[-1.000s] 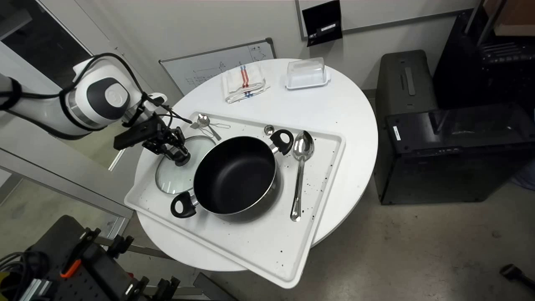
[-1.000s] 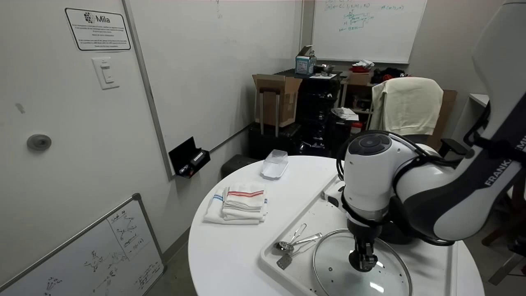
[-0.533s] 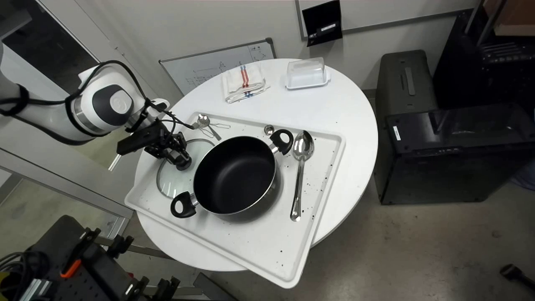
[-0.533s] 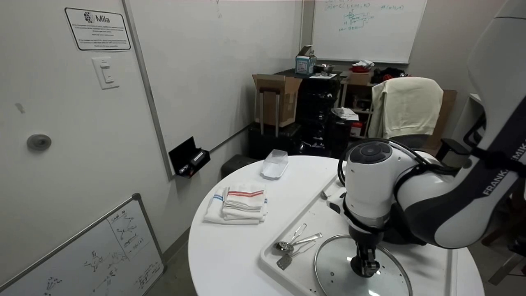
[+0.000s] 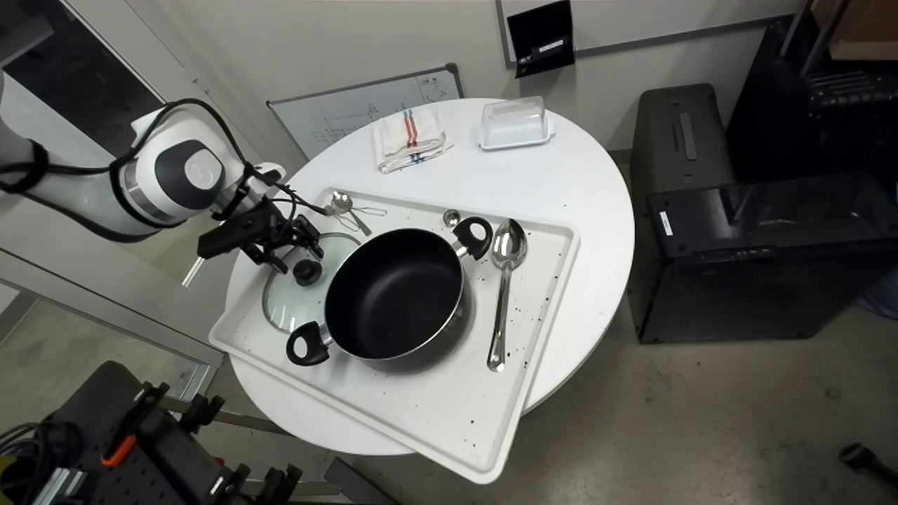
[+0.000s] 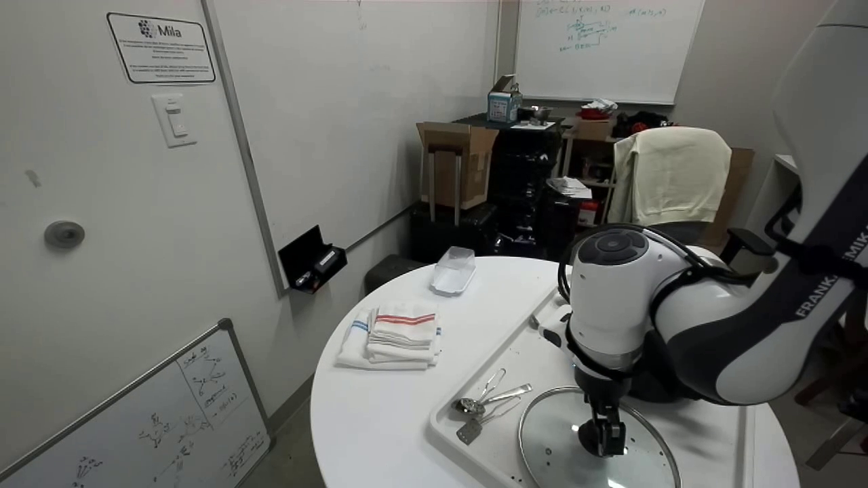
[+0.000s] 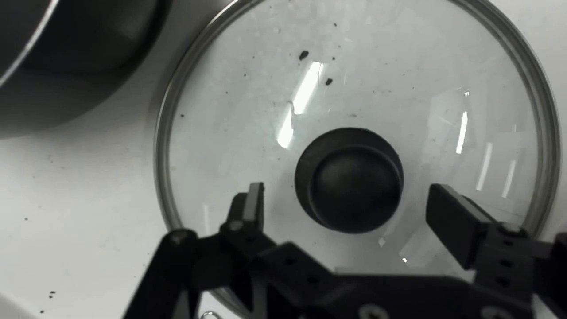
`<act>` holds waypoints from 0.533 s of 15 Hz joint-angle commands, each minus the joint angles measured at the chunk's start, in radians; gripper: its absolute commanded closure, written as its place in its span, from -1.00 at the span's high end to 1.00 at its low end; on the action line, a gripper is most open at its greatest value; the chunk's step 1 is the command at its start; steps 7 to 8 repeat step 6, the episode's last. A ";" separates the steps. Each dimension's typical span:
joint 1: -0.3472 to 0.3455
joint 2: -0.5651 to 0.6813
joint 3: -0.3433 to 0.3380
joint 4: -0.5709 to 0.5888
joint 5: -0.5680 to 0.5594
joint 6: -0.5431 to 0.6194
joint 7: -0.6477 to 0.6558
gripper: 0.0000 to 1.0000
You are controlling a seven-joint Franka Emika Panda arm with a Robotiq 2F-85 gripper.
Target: Take the lid off of the pot
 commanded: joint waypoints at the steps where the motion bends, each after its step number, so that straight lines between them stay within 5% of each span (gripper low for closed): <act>1: -0.005 -0.071 0.002 -0.067 -0.019 0.027 -0.021 1.00; 8: -0.040 -0.180 0.042 -0.163 -0.008 -0.001 -0.084 1.00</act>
